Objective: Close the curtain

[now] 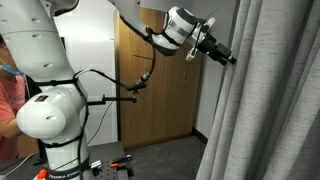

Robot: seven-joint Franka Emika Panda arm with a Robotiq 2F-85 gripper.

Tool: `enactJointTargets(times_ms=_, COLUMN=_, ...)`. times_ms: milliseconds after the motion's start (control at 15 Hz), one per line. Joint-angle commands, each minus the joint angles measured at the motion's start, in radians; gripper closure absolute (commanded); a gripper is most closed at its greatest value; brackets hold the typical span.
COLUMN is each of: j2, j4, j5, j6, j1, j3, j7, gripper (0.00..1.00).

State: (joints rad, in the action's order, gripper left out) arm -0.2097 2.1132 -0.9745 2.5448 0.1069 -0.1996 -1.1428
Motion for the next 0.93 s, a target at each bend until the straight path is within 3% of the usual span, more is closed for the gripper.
enactJointTargets(times_ms=0, j2=0.039, j4=-0.018, j5=-0.011, j6=0.031, j1=-0.039, j3=0.043, j7=-0.005, gripper=0.0)
enactJointTargets(times_ms=67, j2=0.045, j4=-0.019, j5=-0.007, j6=0.034, j1=-0.044, j3=0.049, j7=-0.002, gripper=0.06)
enactJointTargets(times_ms=133, j2=0.05, j4=-0.019, j5=0.001, j6=0.046, j1=-0.049, j3=0.057, j7=0.004, gripper=0.26)
enactJointTargets(times_ms=267, j2=0.057, j4=-0.02, j5=-0.008, j6=0.062, j1=-0.053, j3=0.067, j7=-0.004, gripper=0.31)
enactJointTargets(times_ms=600, j2=0.059, j4=-0.012, j5=-0.004, j6=0.083, j1=-0.036, j3=0.058, j7=0.0, gripper=0.7)
enactJointTargets(times_ms=867, j2=0.051, j4=-0.003, j5=0.084, j6=0.11, j1=-0.079, j3=0.097, j7=0.072, gripper=0.99)
